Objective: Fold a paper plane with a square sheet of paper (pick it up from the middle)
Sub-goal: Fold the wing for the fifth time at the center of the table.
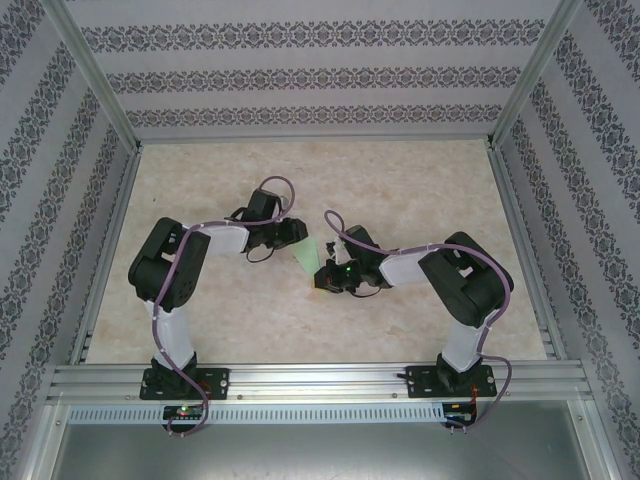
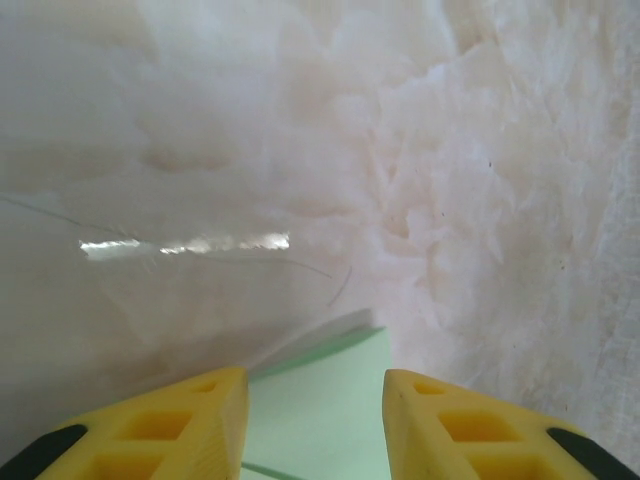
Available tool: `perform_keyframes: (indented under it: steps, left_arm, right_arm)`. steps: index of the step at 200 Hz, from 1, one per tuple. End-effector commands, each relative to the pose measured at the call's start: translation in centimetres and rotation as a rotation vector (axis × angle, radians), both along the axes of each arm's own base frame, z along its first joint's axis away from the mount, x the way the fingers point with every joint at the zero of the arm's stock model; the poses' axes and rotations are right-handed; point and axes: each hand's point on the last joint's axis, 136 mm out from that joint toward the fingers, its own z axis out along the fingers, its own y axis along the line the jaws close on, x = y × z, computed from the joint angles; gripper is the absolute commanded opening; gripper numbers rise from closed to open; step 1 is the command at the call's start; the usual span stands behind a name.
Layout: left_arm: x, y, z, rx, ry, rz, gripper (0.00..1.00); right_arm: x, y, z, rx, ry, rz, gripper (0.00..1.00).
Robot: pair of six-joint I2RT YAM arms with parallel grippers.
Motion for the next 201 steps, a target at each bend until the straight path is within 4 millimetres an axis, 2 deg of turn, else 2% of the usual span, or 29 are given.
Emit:
perform_keyframes:
  steps: [1, 26, 68, 86, 98, 125, 138, 152, 171, 201]
  left_arm:
    - [1.7, 0.3, 2.7, -0.038, -0.089, -0.011, 0.42]
    - [1.8, 0.4, 4.9, -0.042, -0.120, -0.016, 0.43]
    - [0.5, 1.3, 6.9, -0.059, -0.144, 0.024, 0.45]
    - [-0.5, 1.7, 7.3, -0.069, -0.134, 0.042, 0.45]
    - [-1.1, 1.8, 7.5, -0.071, -0.126, 0.045, 0.46]
    - [-2.7, 2.2, 7.3, -0.049, -0.087, 0.074, 0.48]
    - [-3.5, 2.5, 7.0, -0.014, -0.059, 0.097, 0.49]
    - [-4.1, 2.4, 6.7, 0.010, -0.035, 0.110, 0.53]
    - [-4.9, 1.8, 6.4, 0.020, -0.003, 0.121, 0.58]
    - [-5.9, 1.5, 5.3, 0.114, 0.064, 0.151, 0.65]
  right_arm:
    - [-3.2, -3.6, -4.5, -0.178, 0.146, -0.012, 0.00]
    - [-3.0, -3.4, -4.4, -0.169, 0.147, -0.017, 0.00]
    - [-2.5, -2.8, -3.8, -0.145, 0.134, -0.021, 0.00]
    - [-1.8, -2.0, -2.0, -0.100, 0.092, -0.018, 0.00]
    - [-1.1, -1.3, -0.3, -0.071, 0.057, -0.014, 0.05]
    - [0.6, -0.1, 5.1, 0.019, -0.078, -0.015, 0.19]
    - [1.6, -0.7, 7.1, 0.008, -0.154, -0.041, 0.22]
    - [2.7, -2.3, 7.9, -0.052, -0.212, -0.094, 0.26]
    - [3.8, -4.4, 7.8, -0.140, -0.257, -0.142, 0.29]
    - [4.6, -5.4, 6.7, -0.233, -0.251, -0.147, 0.33]
